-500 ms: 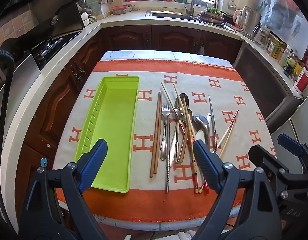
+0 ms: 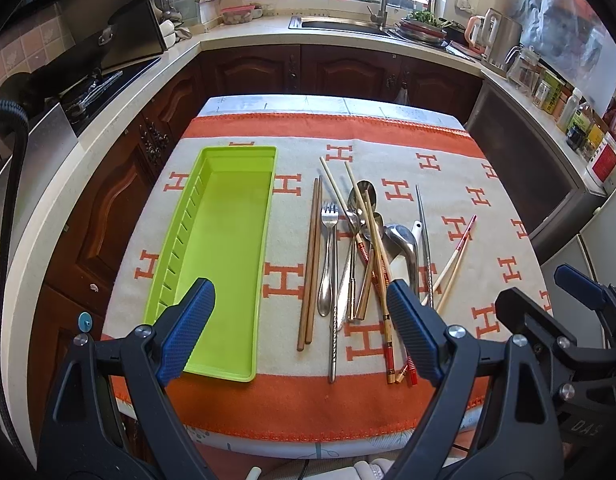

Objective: Organize utensils
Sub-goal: 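Move both tools toward the pile of chopsticks and cutlery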

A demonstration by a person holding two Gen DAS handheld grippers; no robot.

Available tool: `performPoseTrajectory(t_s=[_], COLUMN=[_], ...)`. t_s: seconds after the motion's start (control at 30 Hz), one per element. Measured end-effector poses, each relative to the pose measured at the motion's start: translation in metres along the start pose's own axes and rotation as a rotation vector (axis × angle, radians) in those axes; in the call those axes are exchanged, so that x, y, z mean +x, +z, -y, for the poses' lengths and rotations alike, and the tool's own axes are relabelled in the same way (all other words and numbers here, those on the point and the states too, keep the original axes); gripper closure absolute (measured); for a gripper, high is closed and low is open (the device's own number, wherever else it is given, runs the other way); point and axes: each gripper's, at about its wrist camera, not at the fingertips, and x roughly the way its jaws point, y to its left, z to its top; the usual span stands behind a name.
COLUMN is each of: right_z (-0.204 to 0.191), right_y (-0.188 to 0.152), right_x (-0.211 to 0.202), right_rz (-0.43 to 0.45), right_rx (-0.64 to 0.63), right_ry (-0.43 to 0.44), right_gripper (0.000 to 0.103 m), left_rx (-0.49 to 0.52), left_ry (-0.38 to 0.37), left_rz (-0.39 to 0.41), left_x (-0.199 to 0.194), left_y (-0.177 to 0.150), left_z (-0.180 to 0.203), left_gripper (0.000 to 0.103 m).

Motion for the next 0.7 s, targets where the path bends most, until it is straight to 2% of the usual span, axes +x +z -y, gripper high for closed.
performPoseTrajectory(t_s=[0.7], right_z=[-0.0011], right_y=[-0.0013], right_x=[0.0017], right_rz=[0.005], right_rx=[-0.001], right_ry=[0.003], right_gripper=[0.001], left_rx=[0.004], left_ry=[-0.021], left_rz=[-0.019], left_x=[0.0048], left_y=[-0.0042], left_z=[0.0029], left_gripper=[0.016])
